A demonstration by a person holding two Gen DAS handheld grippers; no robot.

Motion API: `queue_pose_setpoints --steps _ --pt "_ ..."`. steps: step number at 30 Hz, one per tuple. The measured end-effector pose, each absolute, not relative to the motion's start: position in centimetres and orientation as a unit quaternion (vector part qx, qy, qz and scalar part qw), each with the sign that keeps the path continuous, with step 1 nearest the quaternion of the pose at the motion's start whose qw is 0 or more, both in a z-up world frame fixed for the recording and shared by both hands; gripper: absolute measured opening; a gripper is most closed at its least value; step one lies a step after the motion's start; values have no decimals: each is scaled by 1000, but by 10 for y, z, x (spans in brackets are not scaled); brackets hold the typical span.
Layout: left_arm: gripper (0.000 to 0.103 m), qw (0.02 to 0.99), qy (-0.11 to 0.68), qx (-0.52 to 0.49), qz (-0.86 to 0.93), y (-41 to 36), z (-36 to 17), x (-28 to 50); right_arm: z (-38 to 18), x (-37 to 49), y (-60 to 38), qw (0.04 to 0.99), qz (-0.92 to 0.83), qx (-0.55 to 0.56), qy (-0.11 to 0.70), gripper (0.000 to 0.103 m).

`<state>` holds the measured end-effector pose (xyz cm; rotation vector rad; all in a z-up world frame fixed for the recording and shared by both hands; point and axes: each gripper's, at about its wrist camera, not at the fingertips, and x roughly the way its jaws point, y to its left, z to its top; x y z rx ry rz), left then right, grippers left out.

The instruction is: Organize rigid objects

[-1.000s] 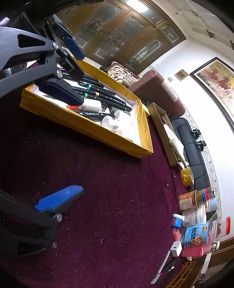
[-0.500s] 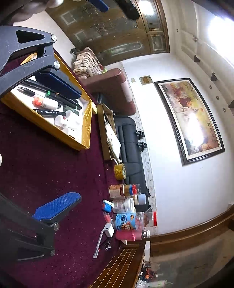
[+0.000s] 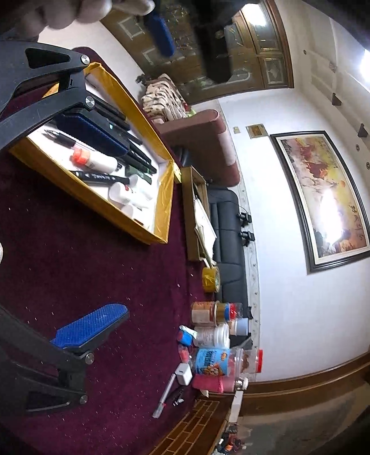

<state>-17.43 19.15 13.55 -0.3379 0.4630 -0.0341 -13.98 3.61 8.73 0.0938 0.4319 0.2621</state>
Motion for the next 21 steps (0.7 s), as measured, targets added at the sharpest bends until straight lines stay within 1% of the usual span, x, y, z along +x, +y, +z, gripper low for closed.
queue_pose_setpoints --steps 4,10,14,21 --pt "103 956 258 -142 13 179 131 -172 78 -133 40 961 150 49 226 102" --pt "103 952 255 -154 75 203 133 -182 64 -117 51 947 166 51 272 102" --pt "103 946 253 -176 102 224 131 -183 63 -123 57 948 164 41 270 102" --pt "103 946 254 -179 90 229 125 -183 72 -135 59 955 140 19 260 102"
